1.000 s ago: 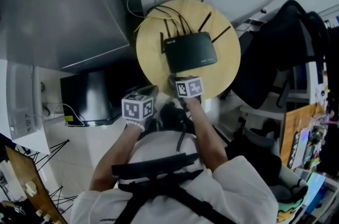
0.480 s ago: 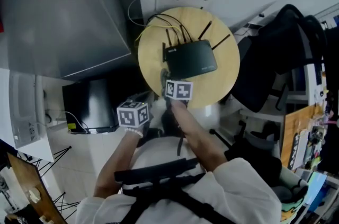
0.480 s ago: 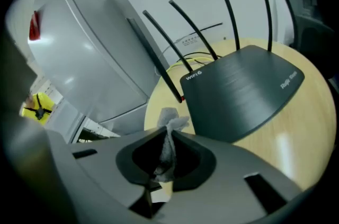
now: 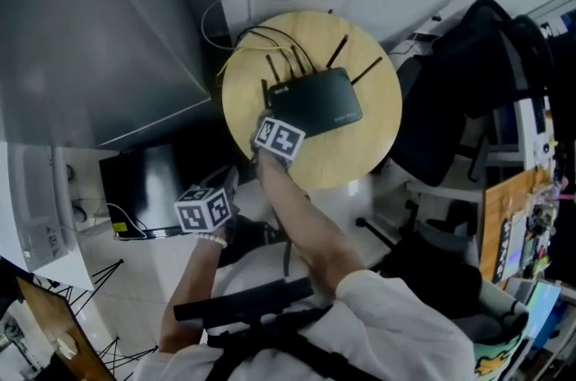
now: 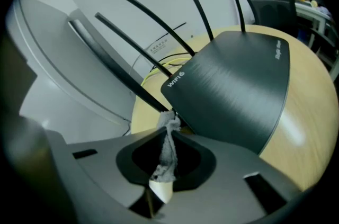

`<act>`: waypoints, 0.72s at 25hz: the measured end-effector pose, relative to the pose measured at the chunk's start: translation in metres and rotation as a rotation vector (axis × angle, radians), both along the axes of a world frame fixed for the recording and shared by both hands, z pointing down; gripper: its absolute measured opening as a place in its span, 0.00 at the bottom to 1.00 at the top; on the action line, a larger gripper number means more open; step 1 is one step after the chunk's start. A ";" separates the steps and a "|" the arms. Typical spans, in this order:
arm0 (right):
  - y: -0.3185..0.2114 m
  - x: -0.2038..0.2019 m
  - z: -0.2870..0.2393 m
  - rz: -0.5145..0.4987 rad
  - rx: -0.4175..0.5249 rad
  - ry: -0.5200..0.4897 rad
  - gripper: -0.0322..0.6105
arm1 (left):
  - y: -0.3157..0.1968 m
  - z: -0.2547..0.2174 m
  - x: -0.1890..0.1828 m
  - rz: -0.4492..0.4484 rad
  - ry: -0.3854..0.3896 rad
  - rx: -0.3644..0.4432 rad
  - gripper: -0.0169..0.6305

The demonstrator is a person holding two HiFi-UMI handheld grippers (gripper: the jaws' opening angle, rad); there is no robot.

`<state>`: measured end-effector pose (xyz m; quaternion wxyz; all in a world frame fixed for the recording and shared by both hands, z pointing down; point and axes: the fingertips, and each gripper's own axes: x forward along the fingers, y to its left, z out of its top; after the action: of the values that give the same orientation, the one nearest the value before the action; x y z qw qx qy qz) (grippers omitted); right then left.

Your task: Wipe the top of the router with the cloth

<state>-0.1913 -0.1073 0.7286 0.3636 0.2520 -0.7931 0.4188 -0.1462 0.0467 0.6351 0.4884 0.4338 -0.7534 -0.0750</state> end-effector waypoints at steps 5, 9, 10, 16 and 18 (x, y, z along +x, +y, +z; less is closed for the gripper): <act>-0.004 0.011 -0.004 0.048 -0.008 0.002 0.11 | -0.001 -0.006 0.004 0.004 -0.003 0.003 0.02; 0.001 0.033 -0.011 0.075 -0.031 -0.010 0.11 | -0.004 -0.009 0.009 0.037 -0.002 -0.001 0.02; 0.002 0.040 -0.014 0.076 -0.032 -0.012 0.11 | -0.006 -0.010 0.011 0.051 -0.003 -0.001 0.02; 0.006 0.080 -0.020 0.053 -0.011 -0.013 0.11 | -0.024 -0.009 0.023 0.137 -0.003 0.013 0.02; 0.006 0.093 -0.020 0.055 -0.010 -0.008 0.11 | -0.030 -0.009 0.027 0.165 -0.005 0.014 0.02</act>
<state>-0.0987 -0.1017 0.7088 0.3501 0.2702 -0.7852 0.4334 -0.1192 0.0163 0.6260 0.4879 0.4982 -0.7157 -0.0389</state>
